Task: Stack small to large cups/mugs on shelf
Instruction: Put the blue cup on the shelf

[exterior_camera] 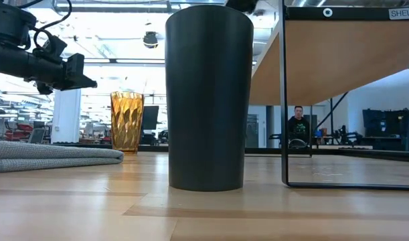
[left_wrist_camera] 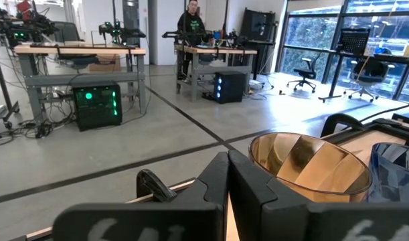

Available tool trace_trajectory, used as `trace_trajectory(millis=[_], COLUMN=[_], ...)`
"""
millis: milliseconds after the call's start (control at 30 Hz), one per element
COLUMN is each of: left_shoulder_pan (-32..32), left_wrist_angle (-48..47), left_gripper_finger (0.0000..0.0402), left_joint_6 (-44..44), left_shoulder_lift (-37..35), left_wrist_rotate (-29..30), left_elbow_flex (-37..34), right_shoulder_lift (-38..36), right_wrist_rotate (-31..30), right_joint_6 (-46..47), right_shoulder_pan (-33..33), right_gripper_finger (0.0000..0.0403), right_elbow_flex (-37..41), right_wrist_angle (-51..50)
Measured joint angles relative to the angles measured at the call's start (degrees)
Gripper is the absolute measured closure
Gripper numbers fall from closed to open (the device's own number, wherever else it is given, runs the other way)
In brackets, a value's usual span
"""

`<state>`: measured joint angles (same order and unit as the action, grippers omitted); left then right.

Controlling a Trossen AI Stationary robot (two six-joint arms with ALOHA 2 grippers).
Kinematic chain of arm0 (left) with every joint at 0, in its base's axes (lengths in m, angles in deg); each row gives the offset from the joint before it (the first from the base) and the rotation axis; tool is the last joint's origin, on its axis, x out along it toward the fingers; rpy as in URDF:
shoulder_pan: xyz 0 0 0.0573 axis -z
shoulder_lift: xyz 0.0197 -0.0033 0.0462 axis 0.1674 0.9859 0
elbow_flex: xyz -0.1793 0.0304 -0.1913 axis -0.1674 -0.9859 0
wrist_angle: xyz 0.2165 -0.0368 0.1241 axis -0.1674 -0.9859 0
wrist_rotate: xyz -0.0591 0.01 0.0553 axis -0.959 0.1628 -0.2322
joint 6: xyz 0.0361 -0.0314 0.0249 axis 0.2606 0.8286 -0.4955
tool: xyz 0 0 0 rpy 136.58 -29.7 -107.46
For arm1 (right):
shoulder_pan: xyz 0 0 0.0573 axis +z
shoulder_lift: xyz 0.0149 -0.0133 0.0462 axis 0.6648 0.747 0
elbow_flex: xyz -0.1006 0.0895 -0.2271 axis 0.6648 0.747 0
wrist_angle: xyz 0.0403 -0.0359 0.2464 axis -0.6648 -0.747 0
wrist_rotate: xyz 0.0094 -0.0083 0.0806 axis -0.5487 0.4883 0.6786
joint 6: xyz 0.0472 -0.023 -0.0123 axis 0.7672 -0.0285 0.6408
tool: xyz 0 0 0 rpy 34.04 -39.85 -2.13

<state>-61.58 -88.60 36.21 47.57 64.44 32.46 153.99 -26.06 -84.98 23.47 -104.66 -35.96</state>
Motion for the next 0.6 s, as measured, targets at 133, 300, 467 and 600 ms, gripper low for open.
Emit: trace_trajectory(millis=[133, 300, 467, 600], left_shoulder_pan=[0.0, 0.0, 0.0, 0.0], left_wrist_angle=[0.0, 0.0, -0.1, -0.1], left_gripper_finger=[0.0401, 0.0401, 0.0401, 0.0401], left_joint_6=[0.0, 0.0, 0.0, -0.8], left_shoulder_lift=[0.0, 0.0, 0.0, 0.0], left_wrist_rotate=[0.0, 0.0, 0.0, 0.0], left_elbow_flex=[0.0, 0.0, 0.0, 0.0], right_shoulder_lift=[3.5, 8.9, 14.1, 17.6], right_wrist_rotate=[0.0, 0.0, 0.0, 0.0], right_joint_6=[-1.3, -1.0, -1.1, -2.5], right_shoulder_pan=[1.5, 1.7, 2.1, 2.5], right_gripper_finger=[0.0269, 0.0269, 0.0269, 0.0269], right_elbow_flex=[-0.8, -0.7, -0.7, -0.7], right_wrist_angle=[-4.2, -8.3, -9.3, -9.3])
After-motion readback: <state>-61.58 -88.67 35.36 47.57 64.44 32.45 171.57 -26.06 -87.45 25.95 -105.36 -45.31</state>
